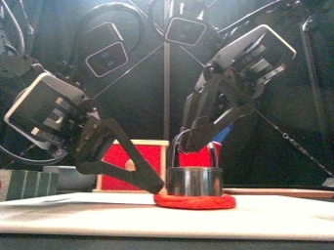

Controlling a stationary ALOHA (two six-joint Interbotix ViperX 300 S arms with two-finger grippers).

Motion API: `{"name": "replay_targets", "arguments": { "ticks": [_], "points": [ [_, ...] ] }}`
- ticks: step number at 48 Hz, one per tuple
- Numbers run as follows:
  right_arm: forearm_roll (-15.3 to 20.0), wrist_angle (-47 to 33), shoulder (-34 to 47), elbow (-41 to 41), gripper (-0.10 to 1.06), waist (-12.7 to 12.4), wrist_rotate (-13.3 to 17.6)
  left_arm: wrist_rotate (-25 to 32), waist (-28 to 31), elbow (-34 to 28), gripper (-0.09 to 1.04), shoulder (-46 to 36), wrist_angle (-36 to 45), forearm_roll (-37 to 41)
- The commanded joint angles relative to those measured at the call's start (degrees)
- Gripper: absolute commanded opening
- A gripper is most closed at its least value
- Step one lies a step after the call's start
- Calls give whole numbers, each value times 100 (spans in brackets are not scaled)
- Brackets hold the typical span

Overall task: Get the cutter from the drawer then cut the dough then place the extra dough in the bowl
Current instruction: Place the extra dough in the bowl

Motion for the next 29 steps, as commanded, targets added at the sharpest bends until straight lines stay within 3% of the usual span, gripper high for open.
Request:
{"name": "replay_targets", "arguments": {
  "ticks": [1,18,29],
  "points": [
    [-97,88,-105,-149,65,26,-18,-9,53,-97,60,0,18,-62],
    [-193,149,-255,-220,46,79,-18,26,105,-105,60,44,404,-255],
    [-738,202,-1345,272,43,-70,79,35,105,-97,60,53,404,-264]
  ]
}}
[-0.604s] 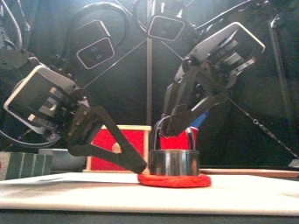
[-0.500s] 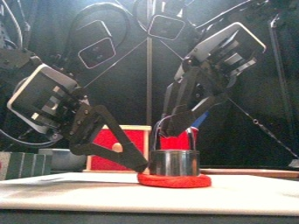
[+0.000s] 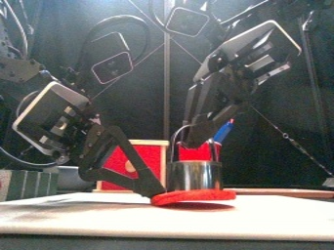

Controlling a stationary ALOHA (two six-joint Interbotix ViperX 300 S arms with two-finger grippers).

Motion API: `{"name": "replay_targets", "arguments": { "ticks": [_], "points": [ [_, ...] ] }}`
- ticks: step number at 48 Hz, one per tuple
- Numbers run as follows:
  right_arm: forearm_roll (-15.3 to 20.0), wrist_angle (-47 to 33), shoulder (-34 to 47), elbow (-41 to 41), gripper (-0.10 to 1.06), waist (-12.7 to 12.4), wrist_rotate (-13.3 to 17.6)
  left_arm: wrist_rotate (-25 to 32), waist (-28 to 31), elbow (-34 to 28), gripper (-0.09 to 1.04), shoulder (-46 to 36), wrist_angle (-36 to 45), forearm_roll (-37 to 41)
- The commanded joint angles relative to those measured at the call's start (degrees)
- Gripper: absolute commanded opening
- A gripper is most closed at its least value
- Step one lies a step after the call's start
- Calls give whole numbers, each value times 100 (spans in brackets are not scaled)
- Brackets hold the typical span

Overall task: Get the cutter from the drawer then cut the dough then place the extra dough in the bowl
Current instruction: Place the extra dough in the bowl

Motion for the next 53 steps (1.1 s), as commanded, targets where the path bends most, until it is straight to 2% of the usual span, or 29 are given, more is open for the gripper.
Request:
{"name": "replay_targets", "arguments": {
  "ticks": [1,9,17,26,28,32,36,39,48,53],
  "points": [
    [-158,-9,-747,246,43,-185,18,9,53,-26,60,-18,26,-26],
    [-149,70,-1310,1169,43,-624,18,44,193,9,60,-105,35,-26],
    [-167,26,-1389,1819,43,-1028,18,325,580,105,60,-483,35,-9],
    [167,-53,-1354,1846,49,-1125,26,694,668,123,60,-791,26,-18],
    [255,-53,-1354,1846,54,-1125,35,747,677,141,60,-826,26,-18],
    [483,-79,-1345,1811,71,-1125,35,853,703,229,60,-870,35,-26],
    [545,-88,-1345,1740,83,-1125,35,932,756,229,61,-923,9,-18],
    [536,-97,-1345,1705,83,-1134,35,967,861,185,62,-888,18,0],
    [615,-114,-1354,1538,83,-1143,26,976,1107,-18,80,-712,185,475],
    [633,-211,-1345,1521,83,-1143,18,932,1204,-114,82,-580,545,598]
  ]
}}
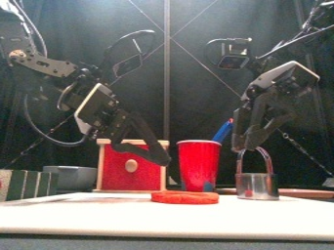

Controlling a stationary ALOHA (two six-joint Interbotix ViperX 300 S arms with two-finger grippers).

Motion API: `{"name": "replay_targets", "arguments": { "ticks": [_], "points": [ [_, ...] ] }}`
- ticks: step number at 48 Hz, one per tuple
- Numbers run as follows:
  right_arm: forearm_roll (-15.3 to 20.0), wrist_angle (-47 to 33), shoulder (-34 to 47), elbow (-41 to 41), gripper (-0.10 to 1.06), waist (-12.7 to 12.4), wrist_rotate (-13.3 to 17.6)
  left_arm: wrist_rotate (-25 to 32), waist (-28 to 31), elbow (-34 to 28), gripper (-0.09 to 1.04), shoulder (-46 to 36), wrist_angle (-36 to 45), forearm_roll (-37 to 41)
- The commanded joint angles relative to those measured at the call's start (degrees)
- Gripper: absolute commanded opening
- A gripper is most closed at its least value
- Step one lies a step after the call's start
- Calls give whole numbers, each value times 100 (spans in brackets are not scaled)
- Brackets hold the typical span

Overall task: Get the cutter from the drawer then cut the dough then place the extra dough in the bowl
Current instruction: Place the extra dough in the bowl

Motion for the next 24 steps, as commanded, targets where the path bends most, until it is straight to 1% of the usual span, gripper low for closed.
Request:
{"name": "replay_targets", "arguments": {
  "ticks": [1,9,15,18,24],
  "points": [
    [18,-141,-123,-114,83,-26,-9,-35,132,-202,82,70,299,79],
    [53,-193,-53,-79,83,0,-9,-26,290,-475,81,316,800,70],
    [105,-202,0,-79,83,9,-9,-35,378,-483,79,334,1125,79],
    [114,-202,9,-79,83,9,-18,-35,396,-483,74,316,1354,70],
    [105,-202,9,-79,83,-9,-18,-35,396,-448,60,290,1485,70]
  ]
}}
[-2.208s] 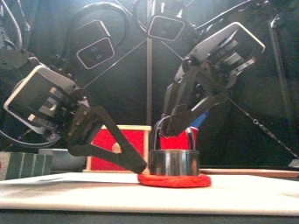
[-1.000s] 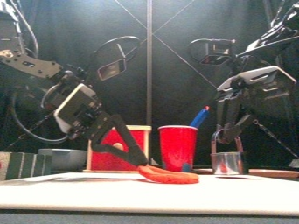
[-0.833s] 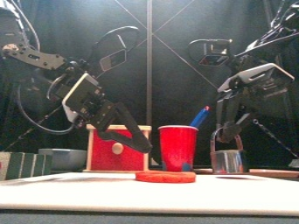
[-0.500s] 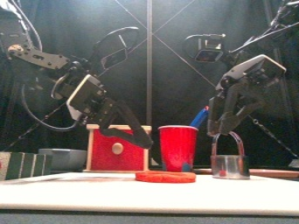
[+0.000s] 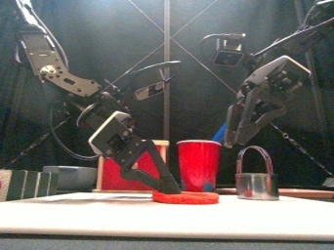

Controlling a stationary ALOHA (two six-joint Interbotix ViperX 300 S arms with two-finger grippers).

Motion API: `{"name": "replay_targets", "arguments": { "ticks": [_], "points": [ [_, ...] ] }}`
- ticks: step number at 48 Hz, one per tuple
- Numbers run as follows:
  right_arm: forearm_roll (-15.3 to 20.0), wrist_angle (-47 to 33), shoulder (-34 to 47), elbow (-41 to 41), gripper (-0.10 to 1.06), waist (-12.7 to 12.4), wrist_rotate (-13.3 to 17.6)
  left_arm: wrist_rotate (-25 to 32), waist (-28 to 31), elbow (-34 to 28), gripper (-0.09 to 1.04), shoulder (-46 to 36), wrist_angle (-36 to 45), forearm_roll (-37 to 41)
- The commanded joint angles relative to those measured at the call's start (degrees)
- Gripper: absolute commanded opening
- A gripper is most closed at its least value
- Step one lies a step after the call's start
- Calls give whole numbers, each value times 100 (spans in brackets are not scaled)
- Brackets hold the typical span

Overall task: Get the cutter from the drawer then cut the dough then place the extra dough in the bowl
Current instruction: Place the extra dough in the bowl

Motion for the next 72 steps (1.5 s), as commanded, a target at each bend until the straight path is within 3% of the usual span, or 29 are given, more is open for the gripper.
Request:
{"name": "replay_targets", "arguments": {
  "ticks": [1,6,20,26,34,41,46,49,56,62,72],
  "points": [
    [9,-35,-79,-70,83,-26,-18,18,70,26,59,-88,62,0],
    [18,-35,-70,-79,83,-26,-9,53,158,62,56,-299,-18,97],
    [44,-26,-70,-88,83,-44,-9,466,255,756,56,-2408,-615,536],
    [44,-26,-62,-114,84,-44,-9,844,615,1978,56,-4280,-1556,431],
    [9,-44,-9,-158,84,-70,-18,844,2039,3647,56,-6082,-1626,-519],
    [-9,-35,53,-176,84,-79,-18,835,2821,3920,60,-5730,-1310,-756],
    [70,-35,62,-176,84,-97,-9,835,2830,3832,85,-5027,-1160,-650],
    [114,-26,62,-176,84,-97,-9,809,2883,3779,94,-4852,-1195,-817],
    [176,0,53,-185,84,-97,-9,756,2839,3709,94,-4764,-1081,-1714],
    [176,0,62,-255,84,-88,-9,264,2830,3463,94,-4781,-729,-3015],
    [141,-35,62,-369,84,-123,-18,123,2733,3296,94,-4808,-202,-2751]
  ]
}}
